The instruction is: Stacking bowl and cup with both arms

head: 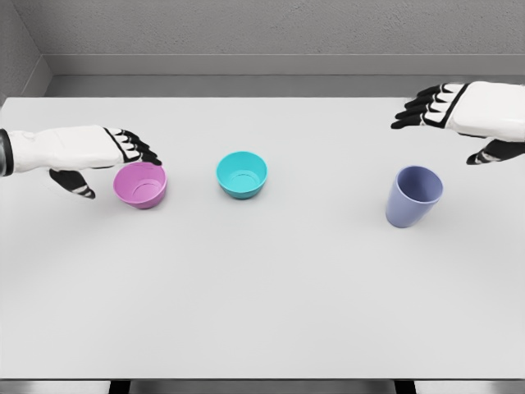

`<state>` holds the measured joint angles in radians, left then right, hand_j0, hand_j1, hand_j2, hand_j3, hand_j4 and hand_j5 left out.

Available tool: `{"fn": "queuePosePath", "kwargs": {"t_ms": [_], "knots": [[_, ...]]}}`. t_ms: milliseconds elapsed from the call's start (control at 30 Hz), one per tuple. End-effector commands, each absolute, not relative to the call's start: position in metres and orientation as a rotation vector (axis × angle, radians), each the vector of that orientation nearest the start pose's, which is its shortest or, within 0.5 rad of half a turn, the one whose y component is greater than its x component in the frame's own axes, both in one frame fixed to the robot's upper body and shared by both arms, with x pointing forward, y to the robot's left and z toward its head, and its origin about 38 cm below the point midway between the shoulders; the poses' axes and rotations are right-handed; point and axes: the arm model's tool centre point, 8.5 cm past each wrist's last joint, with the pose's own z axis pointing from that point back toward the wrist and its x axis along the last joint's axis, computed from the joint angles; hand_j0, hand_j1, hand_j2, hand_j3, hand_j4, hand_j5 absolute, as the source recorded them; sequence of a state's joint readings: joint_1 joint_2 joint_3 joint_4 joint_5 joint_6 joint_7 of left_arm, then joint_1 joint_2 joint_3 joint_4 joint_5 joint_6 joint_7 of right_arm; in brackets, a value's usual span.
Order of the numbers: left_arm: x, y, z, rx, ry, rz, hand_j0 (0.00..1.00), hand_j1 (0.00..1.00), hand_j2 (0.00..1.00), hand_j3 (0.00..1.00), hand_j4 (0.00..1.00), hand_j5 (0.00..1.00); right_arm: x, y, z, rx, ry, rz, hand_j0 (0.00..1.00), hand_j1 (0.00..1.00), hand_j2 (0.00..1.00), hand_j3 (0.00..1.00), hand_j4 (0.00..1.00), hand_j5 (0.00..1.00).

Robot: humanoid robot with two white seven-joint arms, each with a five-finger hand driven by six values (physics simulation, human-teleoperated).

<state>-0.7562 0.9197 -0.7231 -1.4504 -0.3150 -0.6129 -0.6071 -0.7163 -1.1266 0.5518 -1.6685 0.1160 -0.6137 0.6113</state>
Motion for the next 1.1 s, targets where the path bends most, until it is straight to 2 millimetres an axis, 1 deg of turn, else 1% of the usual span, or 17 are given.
{"fn": "queuePosePath", "kwargs": {"t_ms": [0, 67, 133, 167, 267, 367, 400, 500, 667, 800, 867, 933, 1067], "knots": [[0.444, 0.313, 0.22, 0.35, -1.269, -2.175, 1.0, 1.0, 1.0, 1.0, 1.0, 1.0, 0.391, -0.344, 0.328, 0.635, 1.985, -2.978, 1.0, 1.0, 1.0, 1.0, 1.0, 1.0], [0.446, 0.313, 0.219, 0.35, -1.268, -2.166, 1.0, 1.0, 1.0, 1.0, 1.0, 1.0, 0.39, -0.342, 0.319, 0.598, 1.965, -3.007, 1.0, 1.0, 1.0, 1.0, 1.0, 1.0], [0.446, 0.313, 0.217, 0.347, -1.266, -2.168, 1.0, 1.0, 1.0, 1.0, 1.0, 1.0, 0.389, -0.344, 0.322, 0.61, 1.951, -3.013, 1.0, 1.0, 1.0, 1.0, 1.0, 1.0], [0.446, 0.311, 0.214, 0.349, -1.246, -2.186, 1.0, 1.0, 1.0, 1.0, 1.0, 1.0, 0.389, -0.344, 0.321, 0.607, 1.949, -3.017, 1.0, 1.0, 1.0, 1.0, 1.0, 1.0], [0.446, 0.309, 0.211, 0.352, -1.238, -2.198, 1.0, 1.0, 1.0, 1.0, 1.0, 1.0, 0.387, -0.34, 0.305, 0.532, 1.916, -3.064, 1.0, 1.0, 1.0, 1.0, 1.0, 1.0], [0.448, 0.309, 0.209, 0.351, -1.234, -2.193, 1.0, 1.0, 1.0, 1.0, 1.0, 1.0, 0.386, -0.339, 0.304, 0.531, 1.909, -3.065, 1.0, 1.0, 1.0, 1.0, 1.0, 1.0], [0.45, 0.31, 0.205, 0.35, -1.225, -2.188, 1.0, 1.0, 1.0, 1.0, 1.0, 1.0, 0.386, -0.339, 0.303, 0.526, 1.907, -3.068, 1.0, 1.0, 1.0, 1.0, 1.0, 1.0], [0.451, 0.31, 0.204, 0.352, -1.22, -2.187, 1.0, 1.0, 1.0, 1.0, 1.0, 1.0, 0.385, -0.336, 0.294, 0.484, 1.888, -3.091, 1.0, 1.0, 1.0, 1.0, 1.0, 1.0], [0.451, 0.312, 0.203, 0.353, -1.213, -2.183, 1.0, 1.0, 1.0, 1.0, 1.0, 1.0, 0.387, -0.339, 0.29, 0.527, 1.83, -3.117, 1.0, 1.0, 1.0, 1.0, 1.0, 1.0], [0.452, 0.314, 0.201, 0.353, -1.208, -2.176, 1.0, 1.0, 1.0, 1.0, 1.0, 1.0, 0.389, -0.343, 0.286, 0.531, 1.834, -3.132, 1.0, 1.0, 1.0, 1.0, 1.0, 1.0], [0.452, 0.312, 0.199, 0.344, -1.208, -2.178, 1.0, 1.0, 1.0, 1.0, 1.0, 1.0, 0.395, -0.352, 0.282, 0.556, 1.85, -3.161, 1.0, 1.0, 1.0, 1.0, 1.0, 1.0], [0.452, 0.31, 0.198, 0.341, -1.21, -2.179, 1.0, 1.0, 1.0, 1.0, 1.0, 1.0, 0.396, -0.354, 0.28, 0.573, 1.831, -3.17, 1.0, 1.0, 1.0, 1.0, 1.0, 1.0], [0.453, 0.305, 0.197, 0.333, -1.221, -2.18, 1.0, 1.0, 1.0, 1.0, 1.0, 1.0, 0.398, -0.342, 0.27, 0.522, 1.832, -3.164, 1.0, 1.0, 1.0, 1.0, 1.0, 1.0]]}}
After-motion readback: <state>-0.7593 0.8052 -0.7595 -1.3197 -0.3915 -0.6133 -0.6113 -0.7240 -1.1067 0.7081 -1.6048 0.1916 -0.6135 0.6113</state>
